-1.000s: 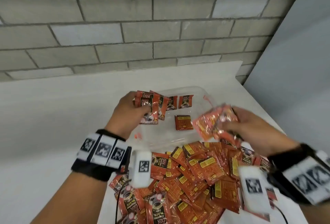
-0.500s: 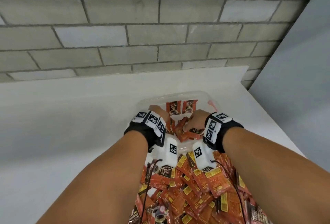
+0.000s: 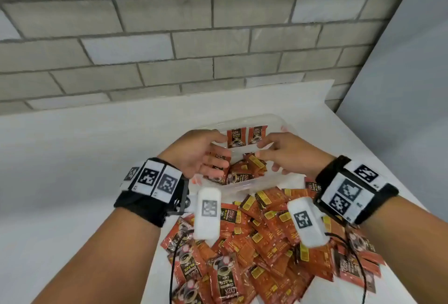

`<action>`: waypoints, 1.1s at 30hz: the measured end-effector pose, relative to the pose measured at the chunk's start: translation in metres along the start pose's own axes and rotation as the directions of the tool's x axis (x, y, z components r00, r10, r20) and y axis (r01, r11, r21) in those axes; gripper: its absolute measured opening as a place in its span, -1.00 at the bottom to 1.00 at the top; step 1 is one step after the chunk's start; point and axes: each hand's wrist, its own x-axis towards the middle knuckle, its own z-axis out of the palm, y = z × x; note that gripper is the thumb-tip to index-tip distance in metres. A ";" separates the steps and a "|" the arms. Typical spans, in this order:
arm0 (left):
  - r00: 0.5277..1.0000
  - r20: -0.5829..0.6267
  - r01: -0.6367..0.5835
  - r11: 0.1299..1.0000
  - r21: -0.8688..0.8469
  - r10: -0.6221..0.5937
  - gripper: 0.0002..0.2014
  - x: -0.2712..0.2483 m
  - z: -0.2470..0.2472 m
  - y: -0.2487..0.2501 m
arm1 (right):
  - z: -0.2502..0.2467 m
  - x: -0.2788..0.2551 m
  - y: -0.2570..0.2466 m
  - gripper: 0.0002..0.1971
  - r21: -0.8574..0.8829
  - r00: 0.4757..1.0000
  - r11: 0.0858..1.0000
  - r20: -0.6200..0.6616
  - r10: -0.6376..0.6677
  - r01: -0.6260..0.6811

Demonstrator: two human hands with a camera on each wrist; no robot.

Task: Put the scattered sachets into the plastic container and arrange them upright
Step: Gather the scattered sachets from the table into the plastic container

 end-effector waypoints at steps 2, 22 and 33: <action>0.998 0.044 -0.049 0.998 -0.045 0.051 -0.80 -0.021 -0.009 -0.017 | 0.007 -0.019 0.005 -0.82 0.054 0.998 0.998 0.054 -0.019 0.016; 0.972 -0.217 0.228 0.548 0.805 -0.085 -0.63 -0.021 -0.069 -0.150 | 0.150 -0.011 0.033 -0.42 -0.557 0.993 0.825 0.111 -0.038 0.094; 0.984 -0.179 0.111 0.706 0.699 0.023 -0.71 -0.012 -0.088 -0.153 | 0.147 -0.025 0.022 -0.72 -0.384 0.993 0.916 0.037 -0.110 0.116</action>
